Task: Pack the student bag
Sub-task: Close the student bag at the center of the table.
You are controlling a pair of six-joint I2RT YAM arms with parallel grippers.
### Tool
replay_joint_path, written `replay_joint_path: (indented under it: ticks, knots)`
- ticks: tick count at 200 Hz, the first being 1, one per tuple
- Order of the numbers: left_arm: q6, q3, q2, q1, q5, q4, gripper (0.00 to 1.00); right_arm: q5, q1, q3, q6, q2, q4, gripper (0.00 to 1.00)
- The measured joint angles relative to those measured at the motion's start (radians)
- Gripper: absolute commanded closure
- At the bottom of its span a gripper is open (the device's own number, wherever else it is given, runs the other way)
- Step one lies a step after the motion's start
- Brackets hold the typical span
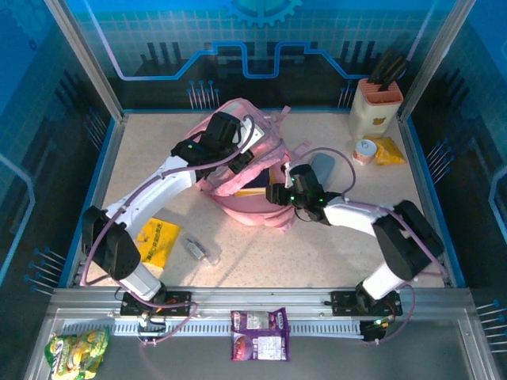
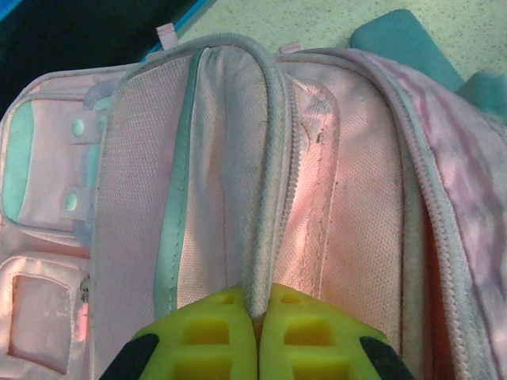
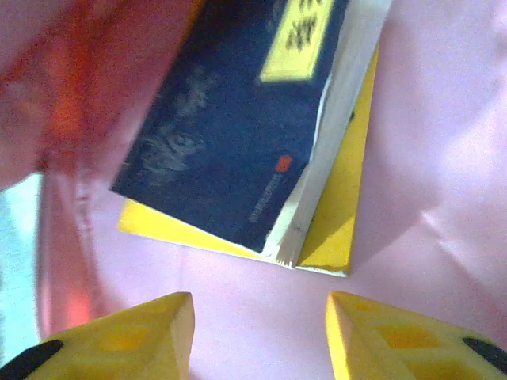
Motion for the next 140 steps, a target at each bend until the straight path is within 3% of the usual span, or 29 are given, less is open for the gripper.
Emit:
replay_joint_path:
  ticks: [30, 44, 56, 60, 90, 140]
  knots:
    - [-0.032, -0.008, 0.021, 0.0, 0.032, 0.007, 1.0, -0.019, -0.022, -0.042, -0.014, -0.227, -0.104, 0.47]
    - [-0.06, -0.02, 0.027, 0.0, 0.048, 0.012, 0.86, -0.02, -0.04, -0.042, -0.017, -0.306, -0.165, 0.46]
    - [-0.097, -0.035, 0.028, 0.0, 0.064, 0.018, 0.59, -0.021, -0.052, -0.042, -0.023, -0.355, -0.219, 0.45]
    - [-0.107, -0.041, 0.028, 0.0, 0.075, 0.021, 0.54, -0.023, -0.055, -0.042, -0.023, -0.369, -0.238, 0.44]
    - [-0.246, -0.125, -0.025, -0.001, 0.133, 0.077, 0.37, -0.072, -0.061, -0.03, -0.043, -0.422, -0.383, 0.42]
    - [-0.535, -0.379, -0.357, 0.017, 0.077, 0.121, 0.21, -0.17, 0.0, 0.011, -0.056, -0.385, -0.481, 0.36]
